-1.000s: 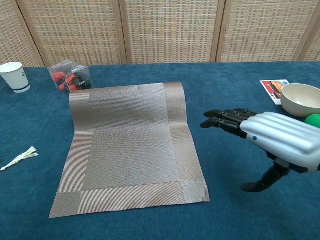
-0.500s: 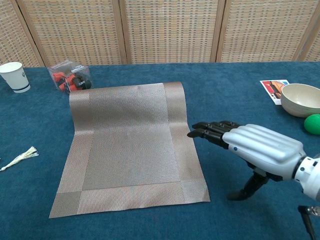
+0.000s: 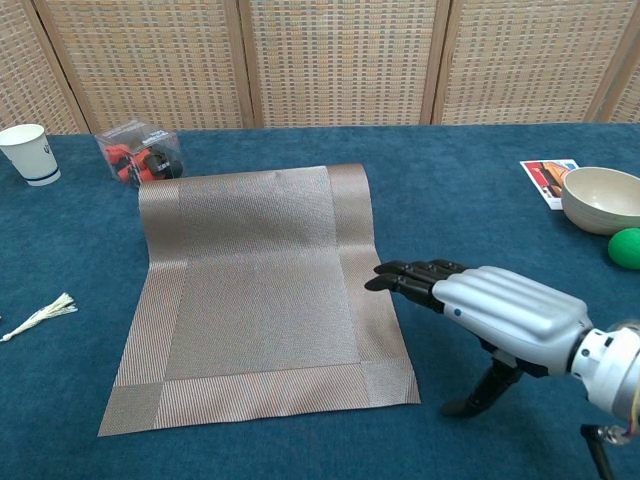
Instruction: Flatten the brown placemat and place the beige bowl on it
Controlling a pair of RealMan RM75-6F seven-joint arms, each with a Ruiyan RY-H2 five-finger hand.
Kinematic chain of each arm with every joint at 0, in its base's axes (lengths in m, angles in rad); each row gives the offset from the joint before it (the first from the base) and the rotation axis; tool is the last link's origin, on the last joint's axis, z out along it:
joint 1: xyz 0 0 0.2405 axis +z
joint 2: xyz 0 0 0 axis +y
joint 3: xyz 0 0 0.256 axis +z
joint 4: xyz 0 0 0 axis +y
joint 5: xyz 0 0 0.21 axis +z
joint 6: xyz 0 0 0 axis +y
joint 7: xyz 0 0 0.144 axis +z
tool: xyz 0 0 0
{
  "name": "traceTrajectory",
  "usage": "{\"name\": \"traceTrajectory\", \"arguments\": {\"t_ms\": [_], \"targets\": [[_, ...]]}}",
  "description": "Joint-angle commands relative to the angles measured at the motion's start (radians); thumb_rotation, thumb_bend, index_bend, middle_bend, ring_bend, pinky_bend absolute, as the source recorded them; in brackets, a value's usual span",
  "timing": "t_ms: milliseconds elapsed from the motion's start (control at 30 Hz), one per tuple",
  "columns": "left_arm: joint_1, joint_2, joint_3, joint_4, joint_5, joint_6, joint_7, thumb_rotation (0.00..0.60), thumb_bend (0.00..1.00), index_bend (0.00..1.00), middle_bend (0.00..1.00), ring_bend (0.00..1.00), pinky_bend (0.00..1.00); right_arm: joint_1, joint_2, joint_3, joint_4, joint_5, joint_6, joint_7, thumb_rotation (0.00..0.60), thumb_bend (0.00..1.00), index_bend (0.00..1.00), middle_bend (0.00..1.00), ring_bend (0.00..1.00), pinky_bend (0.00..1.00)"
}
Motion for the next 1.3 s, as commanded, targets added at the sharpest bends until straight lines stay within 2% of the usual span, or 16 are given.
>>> {"name": "traceTrajectory", "arguments": {"t_ms": [33, 300, 467, 633, 800, 967, 1067, 1133, 1300], "targets": [[-0.001, 0.0, -0.001, 0.0, -0.001, -0.001, -0.001, 0.6, 0.17, 0.07, 0.0, 0.0, 0.0, 0.002, -0.013, 0.002, 0.015, 0.009, -0.007, 0.002, 0.6, 0.03, 0.05, 0.0, 0.0, 0.04], [-0.002, 0.002, -0.002, 0.001, -0.005, -0.005, -0.008, 0.6, 0.17, 0.07, 0.0, 0.0, 0.0, 0.009, -0.049, 0.014, 0.059, 0.025, -0.011, 0.023, 0.6, 0.04, 0.05, 0.0, 0.0, 0.04], [-0.002, 0.002, -0.003, 0.002, -0.009, -0.007, -0.011, 0.6, 0.17, 0.07, 0.0, 0.0, 0.0, 0.011, -0.077, 0.02, 0.086, 0.025, -0.001, 0.048, 0.6, 0.16, 0.06, 0.0, 0.0, 0.05], [-0.003, 0.002, -0.003, 0.002, -0.01, -0.009, -0.01, 0.6, 0.17, 0.07, 0.0, 0.0, 0.0, 0.008, -0.101, 0.028, 0.098, 0.013, 0.034, 0.079, 0.6, 0.35, 0.11, 0.0, 0.0, 0.07], [-0.004, 0.0, -0.002, 0.004, -0.01, -0.011, -0.009, 0.6, 0.17, 0.07, 0.0, 0.0, 0.0, 0.005, -0.115, 0.029, 0.109, -0.005, 0.066, 0.097, 0.6, 0.44, 0.14, 0.0, 0.0, 0.09], [-0.004, -0.002, 0.0, 0.005, -0.01, -0.012, -0.007, 0.6, 0.17, 0.07, 0.0, 0.0, 0.0, 0.005, -0.12, 0.024, 0.113, -0.008, 0.069, 0.119, 0.6, 0.44, 0.16, 0.0, 0.0, 0.09], [-0.004, -0.003, 0.0, 0.005, -0.009, -0.012, -0.006, 0.6, 0.17, 0.07, 0.0, 0.0, 0.0, 0.007, -0.127, 0.022, 0.121, 0.002, 0.054, 0.132, 0.6, 0.43, 0.26, 0.01, 0.0, 0.09], [-0.005, -0.003, 0.0, 0.006, -0.011, -0.014, -0.006, 0.6, 0.17, 0.07, 0.0, 0.0, 0.0, 0.007, -0.136, 0.023, 0.132, 0.002, 0.057, 0.144, 0.6, 0.43, 0.35, 0.07, 0.0, 0.1], [-0.006, -0.007, 0.002, 0.01, -0.014, -0.021, -0.004, 0.6, 0.17, 0.07, 0.0, 0.0, 0.0, 0.008, -0.178, 0.033, 0.18, -0.006, 0.082, 0.172, 0.6, 0.41, 0.46, 0.17, 0.05, 0.13]]}}
